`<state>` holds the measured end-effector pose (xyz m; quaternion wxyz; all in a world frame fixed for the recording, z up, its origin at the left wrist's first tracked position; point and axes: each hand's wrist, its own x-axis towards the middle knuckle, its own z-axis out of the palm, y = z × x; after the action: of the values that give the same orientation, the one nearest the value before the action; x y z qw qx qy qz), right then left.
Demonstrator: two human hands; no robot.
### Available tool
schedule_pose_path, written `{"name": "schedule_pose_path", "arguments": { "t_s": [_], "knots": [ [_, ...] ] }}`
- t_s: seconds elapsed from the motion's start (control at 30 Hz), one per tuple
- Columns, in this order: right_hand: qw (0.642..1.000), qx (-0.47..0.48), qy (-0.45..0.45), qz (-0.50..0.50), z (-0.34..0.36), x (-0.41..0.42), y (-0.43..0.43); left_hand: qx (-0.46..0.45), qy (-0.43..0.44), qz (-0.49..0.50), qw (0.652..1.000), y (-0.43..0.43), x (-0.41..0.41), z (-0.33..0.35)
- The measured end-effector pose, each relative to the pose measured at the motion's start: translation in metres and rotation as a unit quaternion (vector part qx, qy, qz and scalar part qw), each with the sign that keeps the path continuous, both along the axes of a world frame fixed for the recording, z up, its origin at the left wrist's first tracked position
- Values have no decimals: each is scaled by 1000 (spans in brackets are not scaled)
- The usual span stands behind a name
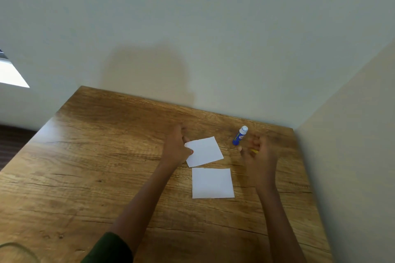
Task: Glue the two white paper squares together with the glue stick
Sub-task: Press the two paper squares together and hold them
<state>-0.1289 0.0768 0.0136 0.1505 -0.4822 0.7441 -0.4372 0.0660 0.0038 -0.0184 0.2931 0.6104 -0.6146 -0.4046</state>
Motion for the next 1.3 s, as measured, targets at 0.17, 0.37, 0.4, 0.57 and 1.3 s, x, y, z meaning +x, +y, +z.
{"name": "schedule_pose_path", "arguments": {
  "t_s": [0.17, 0.37, 0.4, 0.57, 1.3],
  "knots": [
    [989, 130, 60, 37, -19, 11, 27, -14, 33, 45, 998, 3, 0, 1],
    [978, 190, 61, 58, -32, 15, 32, 56, 21, 40, 997, 8, 0, 1],
    [977, 194, 64, 56, -32, 16, 31, 63, 25, 42, 997, 9, -1, 1],
    [975, 206, 68, 48, -33, 22, 29, 61, 29, 47, 997, 12, -6, 3],
    [972, 205, -36, 107, -20, 27, 36, 154, 241, 32, 958, 18, 7, 1]
  ]
}}
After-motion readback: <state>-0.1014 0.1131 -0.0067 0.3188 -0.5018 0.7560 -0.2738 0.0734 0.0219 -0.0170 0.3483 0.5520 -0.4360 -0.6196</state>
